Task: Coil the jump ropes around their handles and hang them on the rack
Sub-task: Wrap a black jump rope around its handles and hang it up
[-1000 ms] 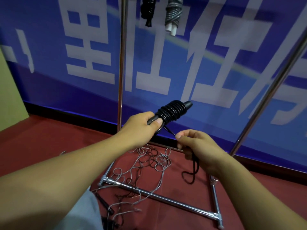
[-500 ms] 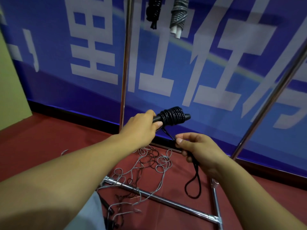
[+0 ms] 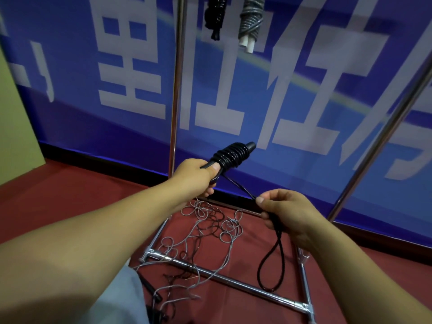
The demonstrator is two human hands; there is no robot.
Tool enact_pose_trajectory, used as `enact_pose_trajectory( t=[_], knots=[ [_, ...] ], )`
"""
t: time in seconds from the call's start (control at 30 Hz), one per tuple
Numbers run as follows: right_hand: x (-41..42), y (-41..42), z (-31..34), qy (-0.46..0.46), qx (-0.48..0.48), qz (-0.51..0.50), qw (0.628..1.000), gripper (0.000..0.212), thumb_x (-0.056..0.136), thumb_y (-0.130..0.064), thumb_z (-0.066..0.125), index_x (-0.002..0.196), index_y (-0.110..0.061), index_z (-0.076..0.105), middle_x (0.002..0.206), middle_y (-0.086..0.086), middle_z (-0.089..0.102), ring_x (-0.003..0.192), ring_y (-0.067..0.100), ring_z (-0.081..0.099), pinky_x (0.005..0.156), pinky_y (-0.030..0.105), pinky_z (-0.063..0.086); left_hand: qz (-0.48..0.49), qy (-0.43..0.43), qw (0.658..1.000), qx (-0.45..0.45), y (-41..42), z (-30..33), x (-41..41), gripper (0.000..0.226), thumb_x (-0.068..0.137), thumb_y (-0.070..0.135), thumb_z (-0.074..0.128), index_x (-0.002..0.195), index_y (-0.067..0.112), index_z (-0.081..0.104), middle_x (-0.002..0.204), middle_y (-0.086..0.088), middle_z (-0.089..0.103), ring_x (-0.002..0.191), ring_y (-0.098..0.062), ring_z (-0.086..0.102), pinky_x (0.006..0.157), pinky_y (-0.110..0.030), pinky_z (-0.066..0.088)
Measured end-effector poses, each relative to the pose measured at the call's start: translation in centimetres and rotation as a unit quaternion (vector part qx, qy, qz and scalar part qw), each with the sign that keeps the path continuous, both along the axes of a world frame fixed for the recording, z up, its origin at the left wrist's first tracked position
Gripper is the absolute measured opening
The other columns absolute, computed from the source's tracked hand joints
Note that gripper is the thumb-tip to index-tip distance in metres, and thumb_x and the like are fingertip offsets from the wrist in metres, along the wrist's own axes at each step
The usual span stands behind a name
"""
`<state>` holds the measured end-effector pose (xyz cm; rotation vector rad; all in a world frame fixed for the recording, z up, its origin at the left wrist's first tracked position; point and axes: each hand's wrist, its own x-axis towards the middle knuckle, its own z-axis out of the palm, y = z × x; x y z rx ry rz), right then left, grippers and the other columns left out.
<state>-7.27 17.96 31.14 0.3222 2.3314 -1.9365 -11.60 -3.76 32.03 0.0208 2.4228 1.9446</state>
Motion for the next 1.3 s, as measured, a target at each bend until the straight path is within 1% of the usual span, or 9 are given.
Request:
enact_pose_trajectory(
  t=[0.27,0.37,0.5,0.63,0.8,0.93,1.07,1.2,1.3],
  knots=[
    [0.6,-0.7,0.1,-0.013,0.154,0.085,0.984,0.012,0.098,-0.014,0.062,0.089,-0.013,0.069,0.072,0.001,0.073,0.059,0.010,0.063,0.053,0.023,0.044,-0.046,-0.047,0.986,0.155,0.4,0.7,0.4,0.023,0.104,0.027,0.052,0.091,0.010,0.062,0.070,-0.003,0.060,0.058,-0.015,0.059,0.060,-0.028,0.053],
    [1.1,-1.3,0.7,-0.031,0.126,0.158,0.979,0.015,0.102,-0.015,0.055,0.090,-0.013,0.064,0.074,0.002,0.072,0.053,0.009,0.052,0.051,0.022,0.037,-0.027,-0.042,0.987,0.151,0.3,0.6,0.2,0.025,0.104,0.028,0.053,0.087,0.012,0.060,0.070,-0.003,0.060,0.056,-0.014,0.059,0.058,-0.026,0.053],
    [1.8,-2.3,1.5,-0.014,0.003,0.224,0.974,0.022,0.104,-0.023,0.050,0.094,-0.009,0.064,0.063,0.003,0.058,0.045,0.007,0.034,0.045,0.019,0.028,0.005,-0.013,0.997,0.081,0.1,0.3,0.0,0.026,0.104,0.028,0.053,0.084,0.012,0.060,0.072,-0.004,0.059,0.057,-0.016,0.057,0.058,-0.025,0.053],
    [2.0,-2.5,2.1,0.032,-0.034,0.206,0.977,0.038,0.087,-0.040,0.063,0.098,-0.004,0.063,0.050,-0.007,0.036,0.043,0.006,0.024,0.042,0.017,0.024,0.010,0.030,0.999,-0.004,0.1,0.0,-0.2,0.023,0.103,0.029,0.054,0.090,0.012,0.064,0.071,-0.002,0.063,0.058,-0.015,0.059,0.067,-0.035,0.055],
    [1.4,-2.1,1.2,0.048,-0.068,0.163,0.983,0.022,0.089,-0.032,0.065,0.083,-0.010,0.064,0.053,-0.004,0.038,0.047,0.009,0.029,0.048,0.021,0.027,0.012,0.073,0.994,-0.084,-0.1,-0.2,-0.5,0.022,0.101,0.033,0.055,0.093,0.015,0.067,0.071,0.001,0.066,0.059,-0.014,0.064,0.082,-0.046,0.058],
    [0.3,-1.4,0.4,0.021,-0.051,0.070,0.996,0.031,0.102,-0.030,0.054,0.079,-0.015,0.068,0.061,-0.002,0.050,0.050,0.009,0.040,0.055,0.024,0.035,0.008,0.068,0.996,-0.064,-0.3,-0.2,-0.4,0.022,0.101,0.032,0.055,0.096,0.015,0.067,0.073,0.000,0.066,0.060,-0.013,0.064,0.082,-0.043,0.058],
    [-0.2,-0.6,0.2,-0.089,-0.052,0.015,0.995,0.031,0.102,-0.030,0.051,0.081,-0.015,0.068,0.056,-0.005,0.045,0.048,0.009,0.033,0.053,0.026,0.028,-0.023,0.035,0.999,0.023,0.0,0.3,-0.1,0.026,0.103,0.029,0.054,0.093,0.008,0.065,0.073,-0.003,0.063,0.060,-0.016,0.061,0.069,-0.032,0.057],
    [0.2,-0.6,0.2,-0.065,0.091,0.039,0.993,0.028,0.099,-0.027,0.059,0.074,-0.014,0.060,0.052,-0.004,0.053,0.041,0.008,0.035,0.044,0.021,0.026,-0.056,-0.009,0.992,0.110,0.3,0.7,0.2,0.025,0.104,0.028,0.053,0.090,0.009,0.063,0.069,-0.003,0.062,0.057,-0.015,0.059,0.057,-0.024,0.052],
    [0.7,-1.2,0.2,-0.035,0.161,0.106,0.981,0.030,0.097,-0.031,0.063,0.072,-0.017,0.061,0.065,0.003,0.066,0.046,0.010,0.037,0.045,0.022,0.028,-0.057,-0.012,0.992,0.112,0.4,0.6,0.3,0.025,0.104,0.028,0.053,0.088,0.010,0.062,0.068,-0.002,0.062,0.057,-0.015,0.059,0.055,-0.023,0.052]
  ],
)
